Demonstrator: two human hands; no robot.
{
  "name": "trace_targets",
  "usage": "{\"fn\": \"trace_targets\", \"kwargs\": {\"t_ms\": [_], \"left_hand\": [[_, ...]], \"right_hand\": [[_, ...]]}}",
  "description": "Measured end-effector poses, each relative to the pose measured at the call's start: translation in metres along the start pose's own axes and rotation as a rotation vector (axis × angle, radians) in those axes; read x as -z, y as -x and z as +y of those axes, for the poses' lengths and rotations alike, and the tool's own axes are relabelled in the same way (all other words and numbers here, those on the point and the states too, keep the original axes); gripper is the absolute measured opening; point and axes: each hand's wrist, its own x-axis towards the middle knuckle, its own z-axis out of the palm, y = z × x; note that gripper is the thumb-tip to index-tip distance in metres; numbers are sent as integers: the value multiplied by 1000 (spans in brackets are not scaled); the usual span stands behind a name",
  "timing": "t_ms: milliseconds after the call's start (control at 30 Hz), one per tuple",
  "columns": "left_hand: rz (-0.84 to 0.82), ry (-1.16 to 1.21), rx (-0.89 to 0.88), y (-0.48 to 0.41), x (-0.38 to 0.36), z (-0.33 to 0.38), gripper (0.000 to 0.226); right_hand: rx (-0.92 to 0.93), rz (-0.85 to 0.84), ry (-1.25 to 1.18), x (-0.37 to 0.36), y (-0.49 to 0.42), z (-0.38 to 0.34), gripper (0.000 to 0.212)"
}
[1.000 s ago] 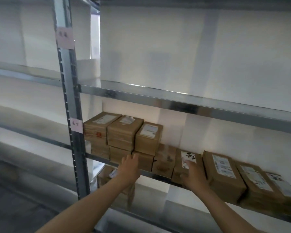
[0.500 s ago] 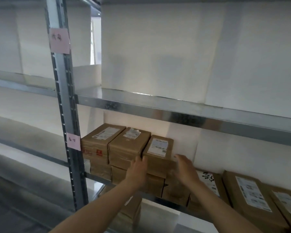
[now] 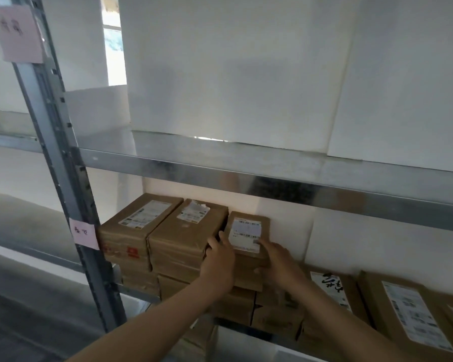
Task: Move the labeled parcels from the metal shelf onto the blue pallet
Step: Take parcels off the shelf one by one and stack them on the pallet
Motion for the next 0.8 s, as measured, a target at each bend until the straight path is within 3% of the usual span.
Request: {"fn": "trace_targets", "kwargs": {"t_ms": [167,267,433,600,800], "left_hand": [[-85,-36,-38,-11,5,0,49],[-141,75,-103,-18,-1,-4,55],[-245,390,-184,-26,-10,-16,94],[-177,520,-350,-17,-12,-27,97],[-207,523,-485,-14,-10,-32,94]], "right_hand": [[-25,-34,36,8,4,5,72],[-35,-25,34,9,7,0,70],[-74,13,-3,4,8,-8,67],[-110,68,-12,-4,16,-18,64],[-174,167,-15,-7,35,-29,70]]}}
